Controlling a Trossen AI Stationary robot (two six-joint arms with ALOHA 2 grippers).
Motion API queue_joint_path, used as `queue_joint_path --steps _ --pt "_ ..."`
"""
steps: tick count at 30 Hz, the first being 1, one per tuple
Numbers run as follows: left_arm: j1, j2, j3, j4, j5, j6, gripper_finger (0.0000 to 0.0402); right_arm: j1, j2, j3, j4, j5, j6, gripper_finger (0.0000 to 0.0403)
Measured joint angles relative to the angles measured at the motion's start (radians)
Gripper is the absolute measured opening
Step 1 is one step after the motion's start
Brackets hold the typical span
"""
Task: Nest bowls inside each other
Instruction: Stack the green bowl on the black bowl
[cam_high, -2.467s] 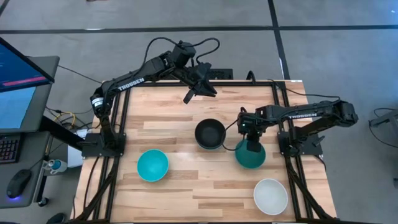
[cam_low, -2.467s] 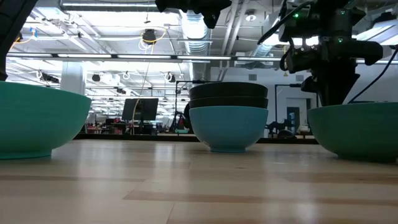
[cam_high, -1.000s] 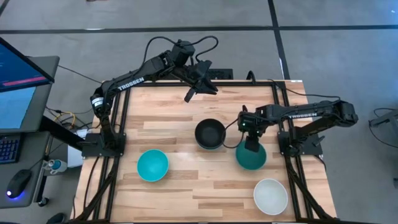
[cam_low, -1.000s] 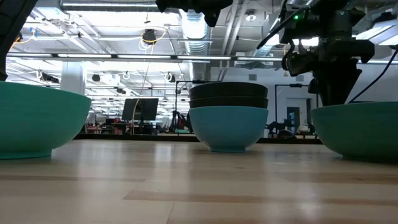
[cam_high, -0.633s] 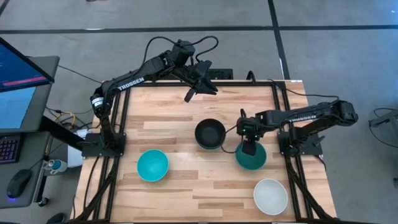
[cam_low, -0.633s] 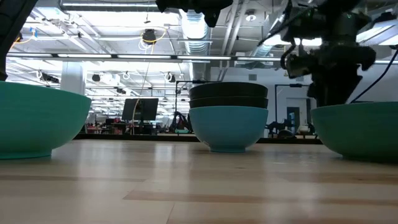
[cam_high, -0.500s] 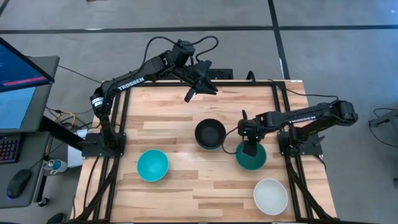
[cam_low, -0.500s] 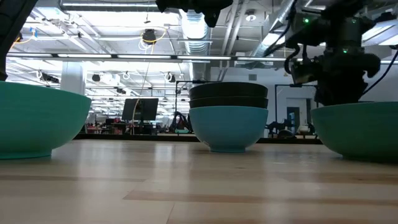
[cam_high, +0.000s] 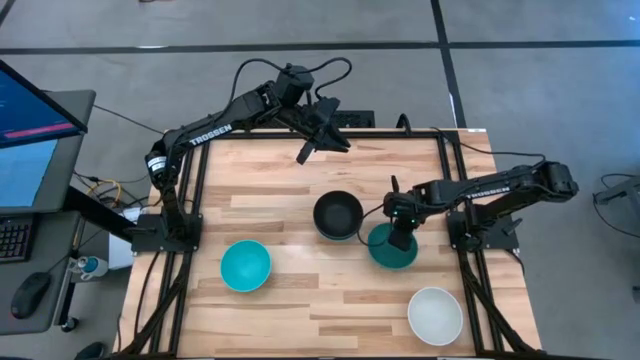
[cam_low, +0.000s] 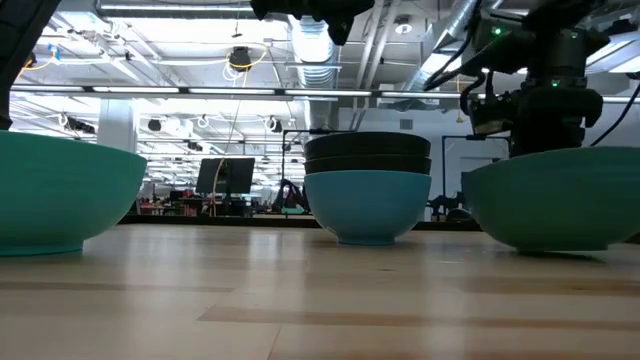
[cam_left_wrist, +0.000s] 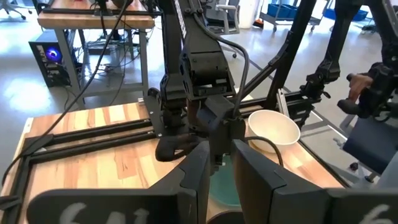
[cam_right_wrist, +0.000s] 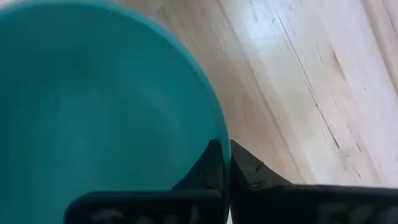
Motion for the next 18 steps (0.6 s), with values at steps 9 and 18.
queue_joint_path --steps 9,18 --pt "0.015 -0.005 0.0 -0.01 -0.008 -0.035 0.0057 -0.001 -0.045 0.127 -0.012 0.169 0.008 0.001" --pt "0.056 -0.103 0.001 -0.142 -0.033 0.005 0.0057 -0.05 -0.048 0.372 -0.188 0.224 0.015 0.001"
